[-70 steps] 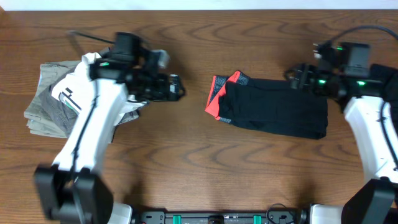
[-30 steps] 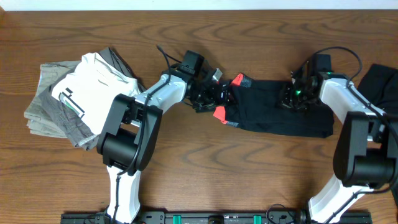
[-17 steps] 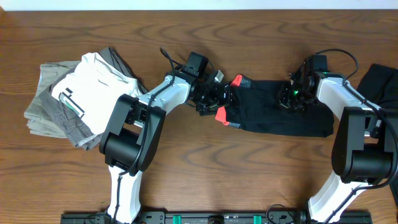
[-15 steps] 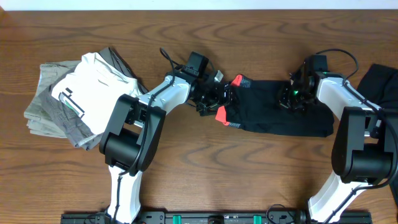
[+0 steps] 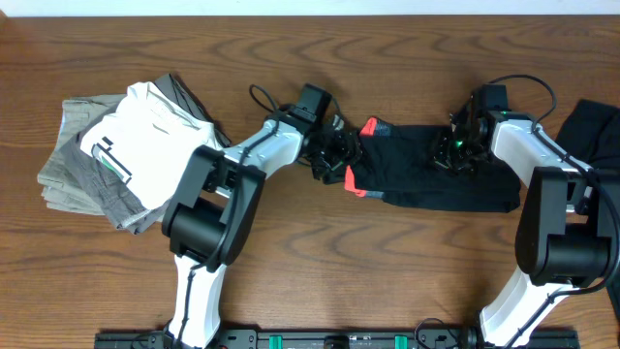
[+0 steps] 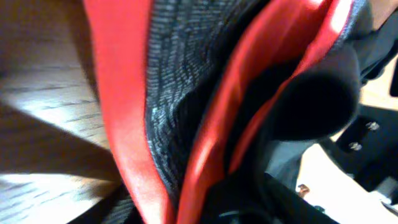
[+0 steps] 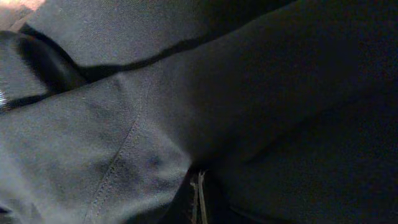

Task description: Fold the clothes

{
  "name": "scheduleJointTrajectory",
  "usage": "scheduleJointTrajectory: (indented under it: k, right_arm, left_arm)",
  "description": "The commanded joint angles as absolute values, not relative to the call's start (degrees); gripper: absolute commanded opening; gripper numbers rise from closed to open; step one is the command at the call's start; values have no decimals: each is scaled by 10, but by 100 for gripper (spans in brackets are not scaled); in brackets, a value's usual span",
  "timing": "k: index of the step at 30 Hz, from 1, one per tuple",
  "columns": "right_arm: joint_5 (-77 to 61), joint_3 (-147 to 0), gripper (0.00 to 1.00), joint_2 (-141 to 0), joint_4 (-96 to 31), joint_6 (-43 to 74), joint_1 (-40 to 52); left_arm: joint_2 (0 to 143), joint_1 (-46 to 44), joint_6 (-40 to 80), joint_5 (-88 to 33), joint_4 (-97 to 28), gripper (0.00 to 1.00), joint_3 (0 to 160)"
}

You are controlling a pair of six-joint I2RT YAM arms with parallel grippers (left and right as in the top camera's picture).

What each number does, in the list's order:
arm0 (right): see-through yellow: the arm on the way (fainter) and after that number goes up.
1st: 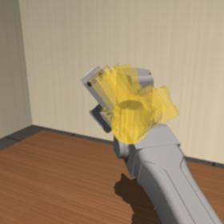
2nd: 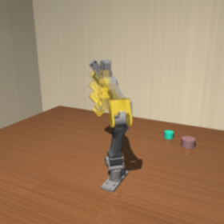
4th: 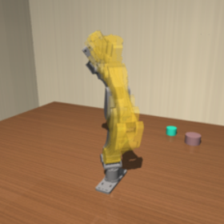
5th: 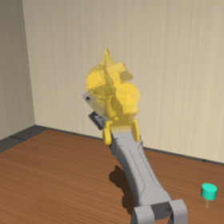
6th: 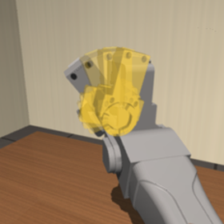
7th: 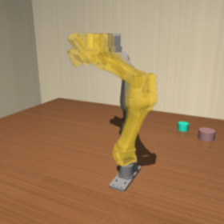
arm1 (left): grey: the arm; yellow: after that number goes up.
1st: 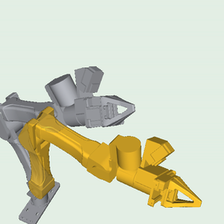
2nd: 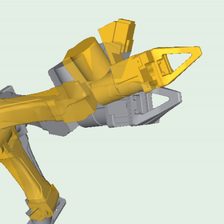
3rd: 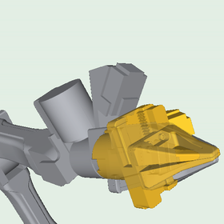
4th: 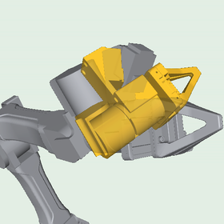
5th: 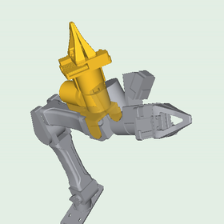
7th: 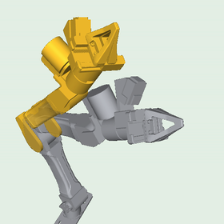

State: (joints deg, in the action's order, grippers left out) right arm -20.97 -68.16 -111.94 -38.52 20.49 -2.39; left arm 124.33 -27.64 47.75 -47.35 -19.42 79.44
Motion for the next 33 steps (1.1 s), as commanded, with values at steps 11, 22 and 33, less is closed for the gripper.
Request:
scheduleJointTrajectory:
  k: [11, 22, 33]
  right_arm:
    - [-159, -674, 1, -1138, -400, 212, -34]
    - [-158, -674, 2, -983, -444, 205, -94]
    - [-148, -674, 3, -918, -446, 206, -94]
  left_arm:
    - [1238, -272, 299, -375, -300, 6, 788]
    - [1057, -196, 143, -112, -548, 6, 823]
    - [1015, -292, 171, -35, -636, 6, 896]
